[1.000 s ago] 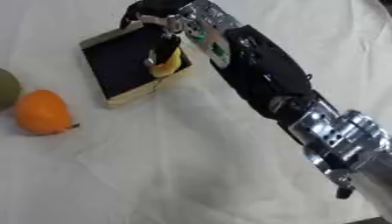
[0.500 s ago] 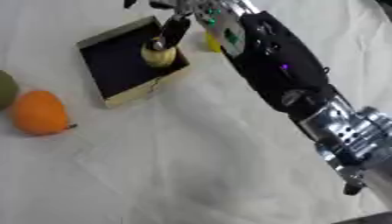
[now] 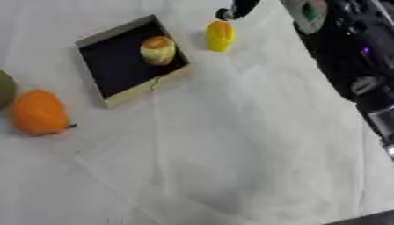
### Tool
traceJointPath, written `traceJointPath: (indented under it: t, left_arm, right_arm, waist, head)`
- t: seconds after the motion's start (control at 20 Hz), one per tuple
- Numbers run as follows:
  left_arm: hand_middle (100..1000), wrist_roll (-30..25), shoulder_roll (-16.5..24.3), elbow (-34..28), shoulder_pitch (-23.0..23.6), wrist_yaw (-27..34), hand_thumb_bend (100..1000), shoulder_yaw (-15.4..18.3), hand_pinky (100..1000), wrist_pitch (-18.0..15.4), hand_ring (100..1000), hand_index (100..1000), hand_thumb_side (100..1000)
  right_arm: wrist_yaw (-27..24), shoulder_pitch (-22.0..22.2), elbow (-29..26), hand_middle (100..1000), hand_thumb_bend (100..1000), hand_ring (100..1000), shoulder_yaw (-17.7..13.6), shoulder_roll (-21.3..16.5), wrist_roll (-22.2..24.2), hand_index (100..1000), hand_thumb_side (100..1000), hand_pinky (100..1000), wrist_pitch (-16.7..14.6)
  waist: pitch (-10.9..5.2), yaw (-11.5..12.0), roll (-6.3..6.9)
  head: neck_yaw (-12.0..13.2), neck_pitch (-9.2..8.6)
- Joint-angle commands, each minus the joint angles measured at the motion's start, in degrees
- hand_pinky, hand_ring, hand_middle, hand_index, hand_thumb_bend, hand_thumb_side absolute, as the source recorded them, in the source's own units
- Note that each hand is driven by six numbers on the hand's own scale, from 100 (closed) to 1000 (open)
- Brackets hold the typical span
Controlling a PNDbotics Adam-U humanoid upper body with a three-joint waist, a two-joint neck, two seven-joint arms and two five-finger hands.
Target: Pick up objects on the table and place them in the box.
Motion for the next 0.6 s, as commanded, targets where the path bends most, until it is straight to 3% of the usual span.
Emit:
traceJointPath:
  t: [0.05, 0.6]
  left_arm:
    - [677, 0.34, 2.35, -1.20, -0.73, -0.40, 100, 1.06, 700, -0.05, 731, 814, 757]
    - [675, 0.39, 1.98, -1.38, -1.13, -0.52, 100, 0.96, 699, 0.16, 731, 814, 760]
  right_arm:
    - [-0.29, -0.55, 0.19, 869, 446, 947, -0.77, -2.64, 0.88, 903, 143, 909, -0.68]
    - [0.01, -1.15, 5.62, 877, 431, 952, -0.44, -0.76, 2.59, 916, 173, 912, -2.47]
  waist:
    - [-1.21, -0.06, 1.14]
    - [0.25, 0.84, 1.70]
  head:
    - [0.08, -0.79]
    - [-0.61, -2.01]
